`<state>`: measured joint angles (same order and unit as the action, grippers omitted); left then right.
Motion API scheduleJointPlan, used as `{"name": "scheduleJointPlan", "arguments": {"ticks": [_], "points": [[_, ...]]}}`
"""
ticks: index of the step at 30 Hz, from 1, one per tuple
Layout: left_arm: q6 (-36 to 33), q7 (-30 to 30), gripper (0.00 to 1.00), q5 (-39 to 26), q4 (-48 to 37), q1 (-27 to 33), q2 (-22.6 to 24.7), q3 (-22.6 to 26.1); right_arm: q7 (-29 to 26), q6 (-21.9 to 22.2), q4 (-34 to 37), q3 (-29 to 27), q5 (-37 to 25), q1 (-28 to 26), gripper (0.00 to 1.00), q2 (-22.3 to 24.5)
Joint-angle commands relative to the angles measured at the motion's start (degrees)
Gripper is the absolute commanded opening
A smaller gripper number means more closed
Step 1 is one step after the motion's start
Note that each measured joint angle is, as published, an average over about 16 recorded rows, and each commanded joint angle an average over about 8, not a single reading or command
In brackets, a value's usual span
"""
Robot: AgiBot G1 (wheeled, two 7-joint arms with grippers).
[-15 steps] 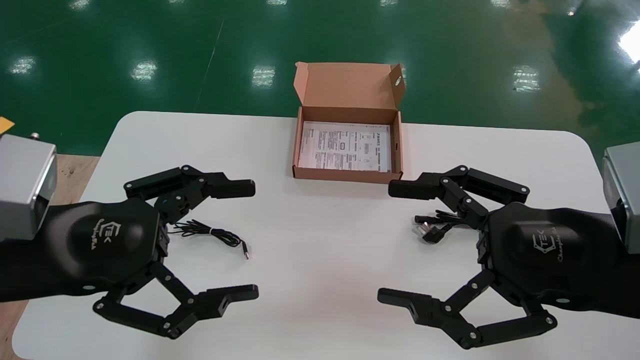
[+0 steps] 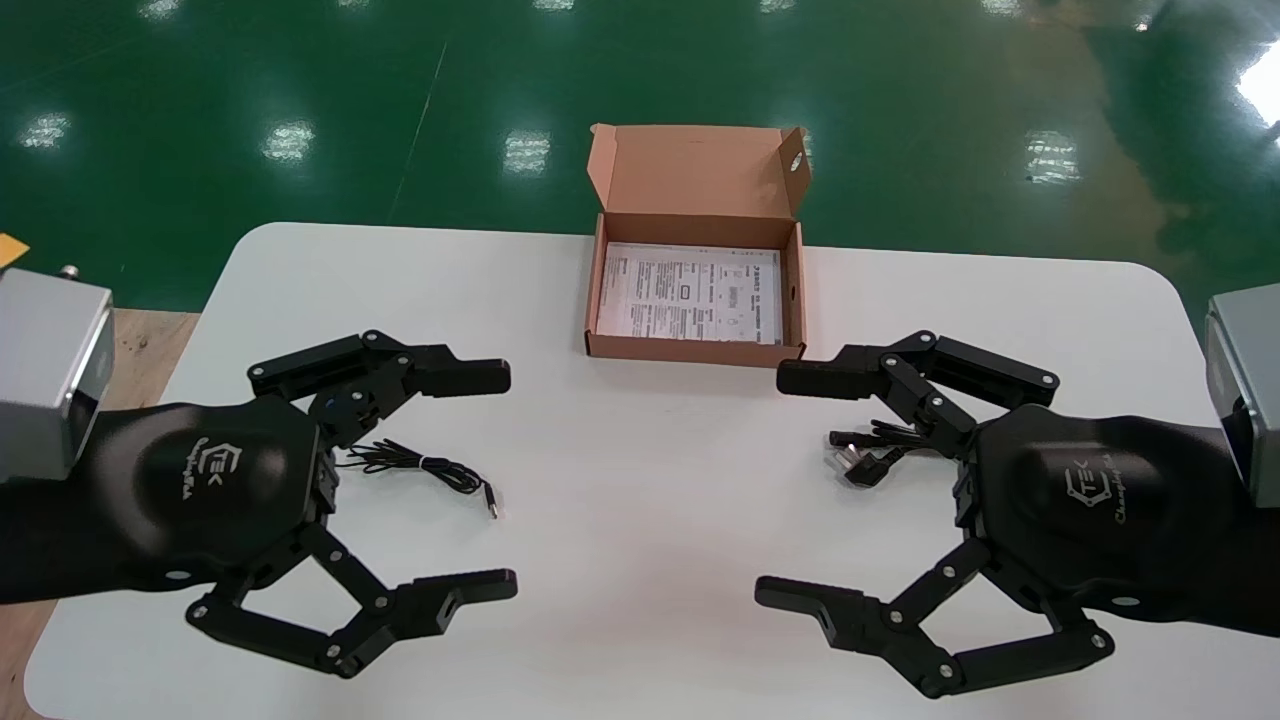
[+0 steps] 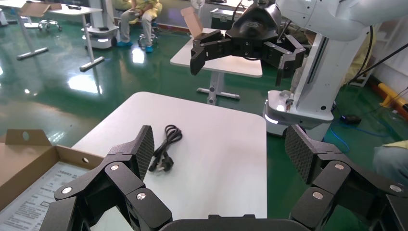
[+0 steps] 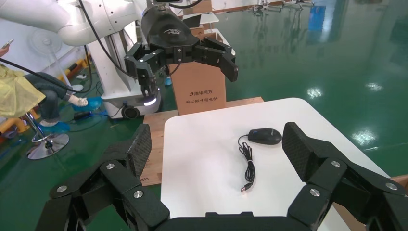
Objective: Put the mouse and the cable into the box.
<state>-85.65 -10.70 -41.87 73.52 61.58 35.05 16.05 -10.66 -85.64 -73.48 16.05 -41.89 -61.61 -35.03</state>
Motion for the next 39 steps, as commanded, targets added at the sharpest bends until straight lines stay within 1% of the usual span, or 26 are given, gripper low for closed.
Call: {"name": "scheduleJointPlan", "arguments": {"ticks": [1, 6, 9, 11, 14, 16, 19, 24, 27, 29, 34, 39], "points": [[0.0, 0.0, 1.0, 0.0, 0.0, 0.0, 0.0, 0.0, 0.01, 0.0, 0.01, 0.0, 0.0, 0.0, 1.0, 0.0], [-0.07, 0.0, 1.0, -0.13, 0.07, 0.03, -0.05, 0.05, 0.0, 0.0, 0.0, 0.0, 0.0, 0.0, 1.0, 0.0], [-1.21, -0.5, 1.0, -2.52, 0.84, 1.3, -0.47, 1.28, 0.54, -0.14, -0.07, -0.04, -0.46, -0.31, 1.0, 0.15], [-2.4, -1.24, 1.0, -6.22, 1.38, 3.87, -0.46, 3.35, 2.17, -0.54, 0.06, -0.05, -1.94, -1.18, 1.0, 0.47], [-4.12, -2.06, 1.0, -14.32, 1.54, 9.9, 0.36, 7.89, 6.85, -1.78, 1.57, 0.33, -6.27, -3.76, 1.0, 0.9], [-4.82, -2.02, 1.0, -20.61, 0.68, 14.72, 1.66, 11.51, 11.71, -2.88, 3.58, 1.17, -10.79, -6.37, 1.0, 0.96], [-4.92, -0.38, 1.0, -29.33, -2.3, 20.94, 4.04, 16.58, 19.95, -4.13, 8.27, 3.54, -18.4, -10.5, 1.0, 0.41], [-4.71, 4.91, 1.0, -43.32, -10.97, 29.7, 8.86, 25.0, 32.6, -3.58, 19.13, 8.55, -30.37, -16.64, 1.0, -1.7], [-3.8, 9.34, 1.0, -50.36, -18.61, 33.96, 12.43, 29.06, 38.45, -1.73, 26.42, 10.87, -36.16, -19.75, 1.0, -3.53], [-2.7, 12.54, 1.0, -53.97, -24.23, 36.13, 14.91, 31.0, 41.8, -0.22, 30.84, 12.06, -39.36, -21.56, 1.0, -4.87], [1.23, 20.99, 1.0, -59.45, -37.95, 39.52, 21.02, 33.73, 48.69, 3.22, 40.41, 14.38, -45.2, -25.29, 1.0, -8.19], [4.75, 28.49, 1.0, -61.29, -48.46, 41.14, 25.65, 34.72, 53.34, 5.66, 48.27, 15.86, -48.33, -27.9, 1.0, -11.09]]}}
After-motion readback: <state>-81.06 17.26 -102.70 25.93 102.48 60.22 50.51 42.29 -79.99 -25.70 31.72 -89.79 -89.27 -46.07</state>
